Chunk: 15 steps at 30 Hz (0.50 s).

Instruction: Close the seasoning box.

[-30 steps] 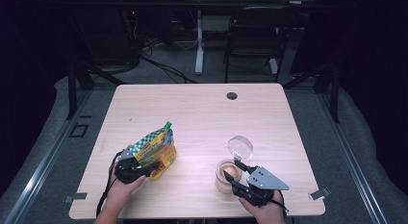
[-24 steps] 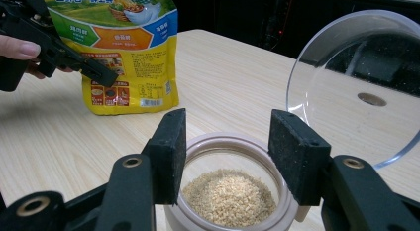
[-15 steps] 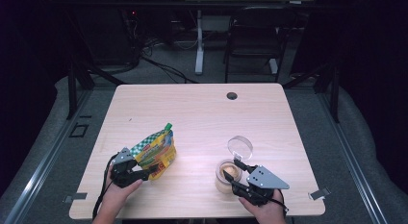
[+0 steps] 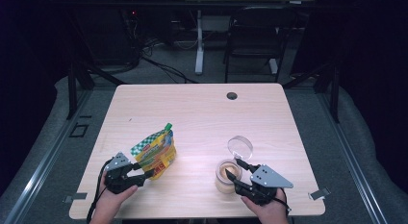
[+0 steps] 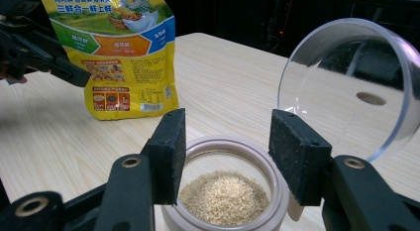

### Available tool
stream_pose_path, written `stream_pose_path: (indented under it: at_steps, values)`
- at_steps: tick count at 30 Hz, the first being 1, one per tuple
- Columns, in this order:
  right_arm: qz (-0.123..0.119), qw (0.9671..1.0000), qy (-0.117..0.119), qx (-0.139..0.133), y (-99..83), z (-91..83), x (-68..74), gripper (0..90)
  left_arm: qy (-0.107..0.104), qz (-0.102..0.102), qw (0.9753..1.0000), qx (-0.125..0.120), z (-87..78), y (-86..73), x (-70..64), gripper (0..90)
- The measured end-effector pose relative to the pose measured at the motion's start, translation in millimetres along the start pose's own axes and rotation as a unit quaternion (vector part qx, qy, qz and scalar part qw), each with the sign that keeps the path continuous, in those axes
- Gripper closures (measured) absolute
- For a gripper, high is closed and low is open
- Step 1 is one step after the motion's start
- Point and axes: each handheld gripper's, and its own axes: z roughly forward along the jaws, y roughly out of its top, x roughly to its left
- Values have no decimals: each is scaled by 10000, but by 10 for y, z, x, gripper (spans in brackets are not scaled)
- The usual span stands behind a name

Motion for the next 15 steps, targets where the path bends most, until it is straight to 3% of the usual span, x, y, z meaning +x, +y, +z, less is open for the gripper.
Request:
stream_pose_path:
  at_steps: [11, 15]
  values:
    - [241, 9997, -13, -5, 32, -82, -104, 532, 133, 61, 9998, 128, -87, -64, -42, 467]
    - [428, 9991, 9, -57, 40, -96, -148, 539, 162, -9, 9998, 112, -123, -83, -39, 468]
